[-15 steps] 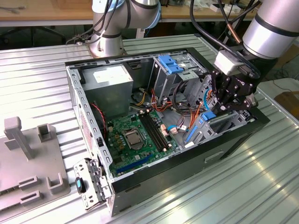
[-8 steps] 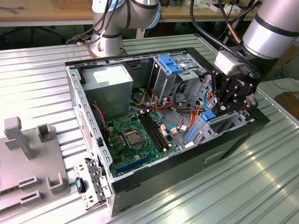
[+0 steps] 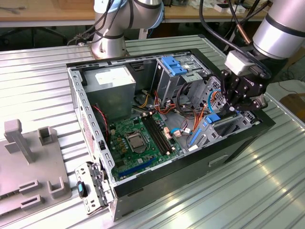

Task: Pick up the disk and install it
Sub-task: 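Insert the first disk wire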

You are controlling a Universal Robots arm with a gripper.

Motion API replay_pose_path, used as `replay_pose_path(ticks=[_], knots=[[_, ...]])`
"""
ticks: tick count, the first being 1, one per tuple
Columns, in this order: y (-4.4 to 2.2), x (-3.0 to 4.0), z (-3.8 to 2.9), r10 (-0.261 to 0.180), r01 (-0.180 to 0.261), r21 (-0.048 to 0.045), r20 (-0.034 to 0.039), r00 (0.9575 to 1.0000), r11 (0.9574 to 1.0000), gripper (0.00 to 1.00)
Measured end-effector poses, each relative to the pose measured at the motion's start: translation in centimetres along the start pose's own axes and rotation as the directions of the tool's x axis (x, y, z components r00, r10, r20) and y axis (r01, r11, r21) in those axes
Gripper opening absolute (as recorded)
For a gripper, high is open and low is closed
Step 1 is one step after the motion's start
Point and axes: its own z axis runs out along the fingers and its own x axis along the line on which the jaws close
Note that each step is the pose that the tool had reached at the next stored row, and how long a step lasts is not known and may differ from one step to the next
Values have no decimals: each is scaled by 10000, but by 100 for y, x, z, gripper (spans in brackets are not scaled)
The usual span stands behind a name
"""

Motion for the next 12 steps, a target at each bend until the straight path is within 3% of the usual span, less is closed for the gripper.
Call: replay_pose_path(ticks=[2,8,12], knots=[[-124,-21,1,10,-10,1,-3,10000,10000,11],[-164,-78,-36,10,-10,47,-3,10000,10000,11],[-233,-132,-59,10,-10,49,-2,10000,10000,11]])
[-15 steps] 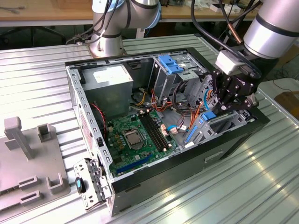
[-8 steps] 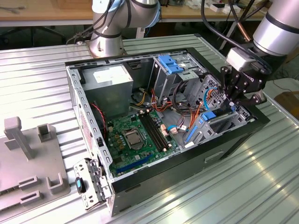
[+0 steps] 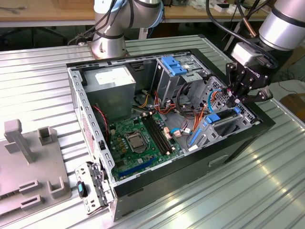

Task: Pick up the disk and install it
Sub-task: 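Insert the first disk wire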

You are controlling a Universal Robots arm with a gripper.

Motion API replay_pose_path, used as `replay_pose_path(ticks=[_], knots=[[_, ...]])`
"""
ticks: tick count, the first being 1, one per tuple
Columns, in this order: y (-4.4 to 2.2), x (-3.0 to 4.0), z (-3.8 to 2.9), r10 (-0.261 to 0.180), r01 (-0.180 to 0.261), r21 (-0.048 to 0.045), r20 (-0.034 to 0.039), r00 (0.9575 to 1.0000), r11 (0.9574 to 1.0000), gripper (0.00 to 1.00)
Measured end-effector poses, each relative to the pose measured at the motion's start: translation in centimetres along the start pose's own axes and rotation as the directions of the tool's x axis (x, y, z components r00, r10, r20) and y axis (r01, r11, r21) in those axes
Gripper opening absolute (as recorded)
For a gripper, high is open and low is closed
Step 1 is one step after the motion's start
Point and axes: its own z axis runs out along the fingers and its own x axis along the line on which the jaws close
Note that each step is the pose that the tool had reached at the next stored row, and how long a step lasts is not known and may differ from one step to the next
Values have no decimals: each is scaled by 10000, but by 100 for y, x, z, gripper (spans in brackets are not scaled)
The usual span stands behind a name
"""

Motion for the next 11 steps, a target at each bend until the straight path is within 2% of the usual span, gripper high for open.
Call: replay_pose_path(ticks=[6,7,8,9,10,11], knots=[[-142,-37,4,0,0,0,-2,10000,10000,11],[-164,-55,4,-5,5,1,-119,9999,10000,11],[-173,-96,4,-20,20,6,-537,9986,10000,11],[-180,-131,4,-31,32,9,-857,9963,10000,11],[-183,-149,5,-37,38,10,-1030,9947,10000,11],[-187,-174,4,-45,47,12,-1253,9921,10000,11]])
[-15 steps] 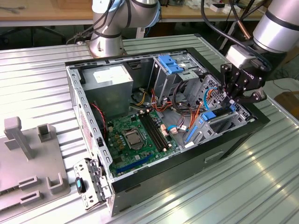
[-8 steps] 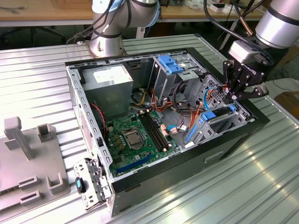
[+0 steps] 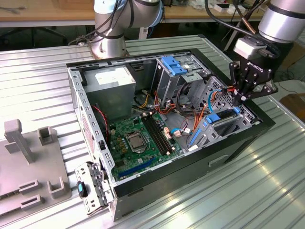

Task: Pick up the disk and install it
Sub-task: 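Insert the first disk wire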

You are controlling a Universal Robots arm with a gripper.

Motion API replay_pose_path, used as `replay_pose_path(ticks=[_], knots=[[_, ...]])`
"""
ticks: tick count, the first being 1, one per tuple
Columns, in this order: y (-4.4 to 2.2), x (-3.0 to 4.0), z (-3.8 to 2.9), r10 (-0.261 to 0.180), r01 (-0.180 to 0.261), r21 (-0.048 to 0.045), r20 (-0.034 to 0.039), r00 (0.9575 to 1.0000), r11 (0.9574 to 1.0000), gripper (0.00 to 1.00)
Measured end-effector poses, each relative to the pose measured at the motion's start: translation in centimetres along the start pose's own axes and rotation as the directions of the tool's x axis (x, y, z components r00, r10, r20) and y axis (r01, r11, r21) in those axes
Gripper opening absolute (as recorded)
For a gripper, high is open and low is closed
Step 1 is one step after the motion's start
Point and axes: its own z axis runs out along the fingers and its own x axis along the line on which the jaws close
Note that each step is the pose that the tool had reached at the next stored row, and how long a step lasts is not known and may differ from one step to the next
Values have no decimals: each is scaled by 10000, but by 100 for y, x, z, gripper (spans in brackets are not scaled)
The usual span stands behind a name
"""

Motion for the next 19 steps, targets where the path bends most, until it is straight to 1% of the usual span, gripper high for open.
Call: replay_pose_path(ticks=[2,4,5,6,7,8,9,10,11,12,13,16,19], knots=[[-5,-42,-5,-12,12,3,-352,9994,10000,11],[-10,-90,-11,-26,27,7,-732,9973,10000,11],[-12,-124,-16,-35,36,9,-983,9951,10000,11],[-13,-147,-19,-41,42,11,-1139,9935,10000,11],[-14,-208,-27,-51,53,12,-1444,9895,10000,11],[-14,-278,-37,-58,61,13,-1627,9867,10000,11],[-14,-334,-44,-61,65,14,-1733,9849,10000,11],[-15,-372,-49,-63,67,15,-1791,9838,10000,11],[-15,-425,-56,-69,73,16,-1869,9824,10000,11],[-16,-474,-63,-76,81,16,-1930,9812,10000,11],[-19,-518,-69,-88,94,18,-1957,9806,10000,11],[-19,-570,-76,-221,233,37,-1967,9802,9997,11],[-19,-591,-79,-631,662,95,-1954,9787,9978,11]])
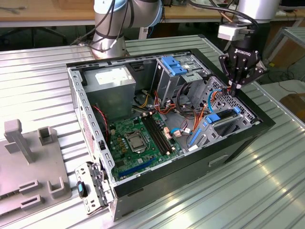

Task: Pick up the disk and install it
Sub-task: 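Insert the first disk wire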

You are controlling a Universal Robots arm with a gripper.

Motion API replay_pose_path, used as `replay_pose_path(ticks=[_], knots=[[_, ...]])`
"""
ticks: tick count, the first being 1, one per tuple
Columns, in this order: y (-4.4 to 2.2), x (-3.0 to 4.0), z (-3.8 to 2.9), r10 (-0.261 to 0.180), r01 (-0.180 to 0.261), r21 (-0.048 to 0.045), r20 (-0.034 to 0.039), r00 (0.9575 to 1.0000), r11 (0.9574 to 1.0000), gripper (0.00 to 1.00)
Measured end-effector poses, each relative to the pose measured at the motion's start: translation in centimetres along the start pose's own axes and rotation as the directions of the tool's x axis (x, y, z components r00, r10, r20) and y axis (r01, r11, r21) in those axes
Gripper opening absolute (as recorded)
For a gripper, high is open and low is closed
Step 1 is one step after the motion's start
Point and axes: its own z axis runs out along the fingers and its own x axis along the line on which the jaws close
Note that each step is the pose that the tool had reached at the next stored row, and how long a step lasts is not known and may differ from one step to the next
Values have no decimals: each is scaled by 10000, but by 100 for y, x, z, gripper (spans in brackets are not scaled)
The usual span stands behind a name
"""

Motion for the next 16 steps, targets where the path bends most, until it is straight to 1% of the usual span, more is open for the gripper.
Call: replay_pose_path(ticks=[3,4,6,8,9,10,12,13,14,16], knots=[[-1,-18,-5,-482,482,169,13,9988,9987,11],[-2,-23,-8,-602,601,209,13,9982,9980,11],[-3,-43,-14,-985,984,343,15,9951,9946,11],[-4,-54,-19,-1227,1225,427,9,9924,9915,11],[-4,-62,-20,-1426,1424,496,5,9898,9886,11],[-4,-67,-22,-1561,1559,543,0,9877,9863,11],[-5,-80,-27,-1812,1810,627,-21,9834,9815,11],[-5,-86,-29,-1895,1893,655,-30,9819,9797,11],[-7,-101,-34,-2068,2067,714,-48,9784,9758,11],[-7,-116,-39,-2268,2265,783,-60,9739,9709,11]])
